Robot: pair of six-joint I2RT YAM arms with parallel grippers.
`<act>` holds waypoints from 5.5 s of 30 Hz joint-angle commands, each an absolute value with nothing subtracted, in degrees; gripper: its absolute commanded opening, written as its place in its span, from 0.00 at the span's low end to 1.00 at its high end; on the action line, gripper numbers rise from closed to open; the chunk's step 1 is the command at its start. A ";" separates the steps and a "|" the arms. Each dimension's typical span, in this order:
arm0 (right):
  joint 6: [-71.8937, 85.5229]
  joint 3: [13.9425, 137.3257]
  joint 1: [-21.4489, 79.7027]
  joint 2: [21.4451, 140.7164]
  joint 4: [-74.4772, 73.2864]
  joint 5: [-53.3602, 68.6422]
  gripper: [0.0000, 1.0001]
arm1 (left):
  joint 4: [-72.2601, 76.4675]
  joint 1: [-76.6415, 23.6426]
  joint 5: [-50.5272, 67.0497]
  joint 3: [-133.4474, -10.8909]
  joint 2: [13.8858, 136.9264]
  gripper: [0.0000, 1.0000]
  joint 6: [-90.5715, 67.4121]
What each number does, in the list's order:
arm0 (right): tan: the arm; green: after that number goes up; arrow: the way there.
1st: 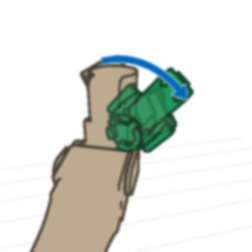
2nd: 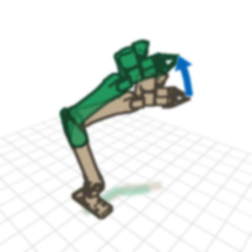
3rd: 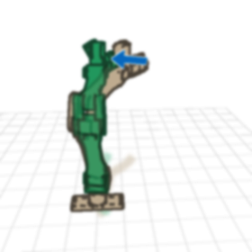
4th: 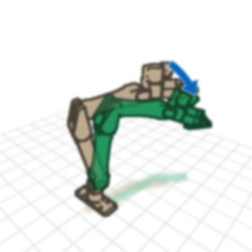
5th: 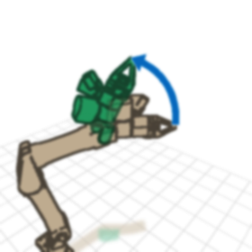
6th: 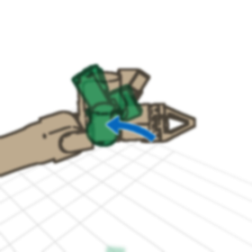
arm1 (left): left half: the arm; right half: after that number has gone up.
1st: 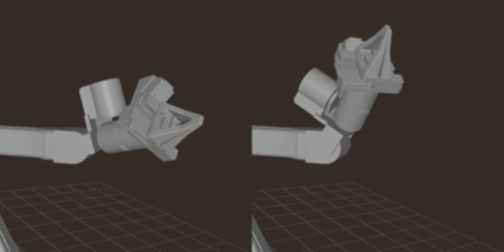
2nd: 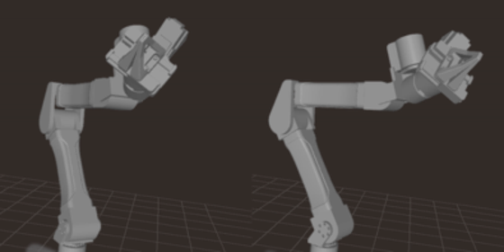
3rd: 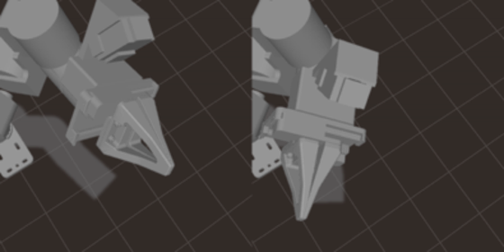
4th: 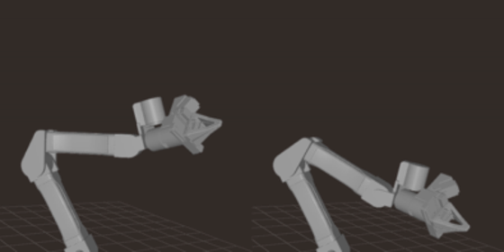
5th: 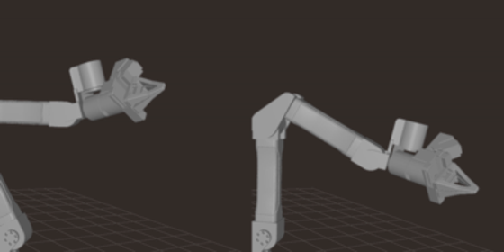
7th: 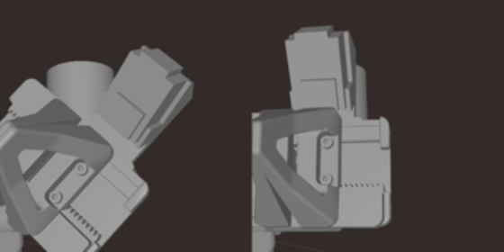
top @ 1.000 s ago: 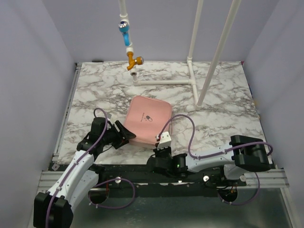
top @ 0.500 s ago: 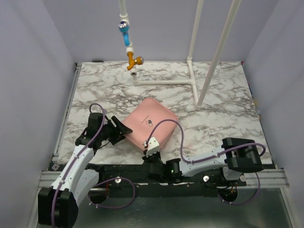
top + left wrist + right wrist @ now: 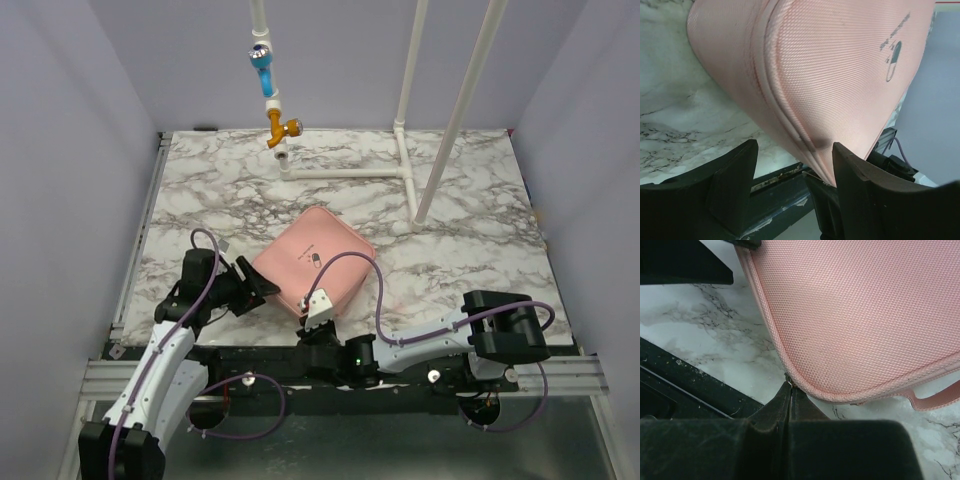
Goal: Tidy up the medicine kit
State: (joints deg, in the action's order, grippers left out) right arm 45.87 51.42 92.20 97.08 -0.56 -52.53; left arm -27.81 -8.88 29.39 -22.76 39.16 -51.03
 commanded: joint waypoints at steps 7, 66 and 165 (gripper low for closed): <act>46.12 51.54 92.72 96.23 -1.76 -52.78 0.01 | -23.62 -13.24 31.93 -22.62 45.10 0.63 -53.28; 71.09 43.79 87.96 81.56 -39.85 -65.84 0.01 | -27.13 -17.36 28.62 -24.49 43.15 0.00 -48.63; 61.95 57.71 89.03 97.71 -15.41 -53.57 0.35 | -23.14 -17.14 35.38 -23.81 44.07 0.50 -50.36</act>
